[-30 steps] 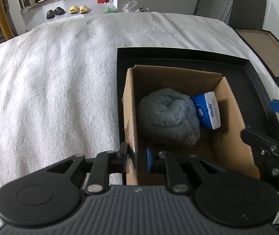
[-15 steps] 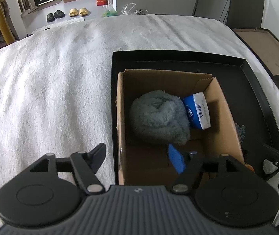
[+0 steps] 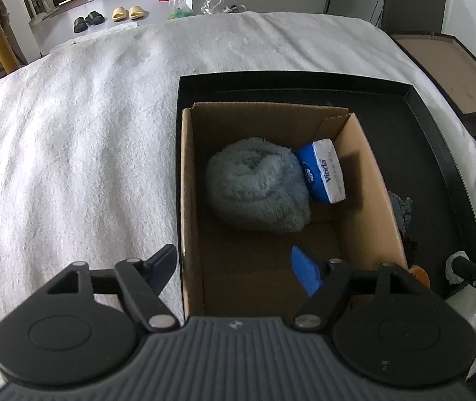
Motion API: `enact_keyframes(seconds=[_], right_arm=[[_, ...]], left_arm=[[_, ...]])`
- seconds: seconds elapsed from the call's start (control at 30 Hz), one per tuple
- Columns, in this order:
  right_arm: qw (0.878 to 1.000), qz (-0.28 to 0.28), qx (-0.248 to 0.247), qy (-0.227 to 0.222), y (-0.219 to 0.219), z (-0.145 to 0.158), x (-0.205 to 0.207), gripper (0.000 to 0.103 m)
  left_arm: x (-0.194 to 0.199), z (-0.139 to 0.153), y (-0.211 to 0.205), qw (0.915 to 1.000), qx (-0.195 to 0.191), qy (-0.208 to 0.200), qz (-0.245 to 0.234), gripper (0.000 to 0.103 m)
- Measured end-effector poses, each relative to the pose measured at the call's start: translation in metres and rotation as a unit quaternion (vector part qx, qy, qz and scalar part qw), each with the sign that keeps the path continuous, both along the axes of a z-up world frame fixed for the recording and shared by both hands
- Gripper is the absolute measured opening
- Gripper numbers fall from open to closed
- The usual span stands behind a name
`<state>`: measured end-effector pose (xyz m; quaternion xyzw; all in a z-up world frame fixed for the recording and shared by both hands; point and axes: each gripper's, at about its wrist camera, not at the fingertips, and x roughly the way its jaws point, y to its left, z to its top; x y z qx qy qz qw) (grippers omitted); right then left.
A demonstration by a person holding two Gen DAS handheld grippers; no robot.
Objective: Organize soft objects
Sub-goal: 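Return the right tool to the tray and grasp the white crumpled tissue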
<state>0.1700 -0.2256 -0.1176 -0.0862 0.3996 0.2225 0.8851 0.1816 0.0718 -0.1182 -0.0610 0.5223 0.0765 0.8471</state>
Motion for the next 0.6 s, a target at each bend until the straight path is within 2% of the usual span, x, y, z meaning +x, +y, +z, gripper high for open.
enact_keyframes(seconds=[0.33,0.6], right_arm=[[0.997,-0.057,-0.001,0.048,-0.034,-0.032,0.004,0.086],[0.994,-0.082,-0.003,0.067,-0.047,-0.049,0.012,0.085]], left_arm=[[0.005,-0.004,-0.003,0.9997,0.020,0.015,0.005,0.074],[0.007,-0.003,-0.012,0.9993,0.032,0.020,-0.009,0.074]])
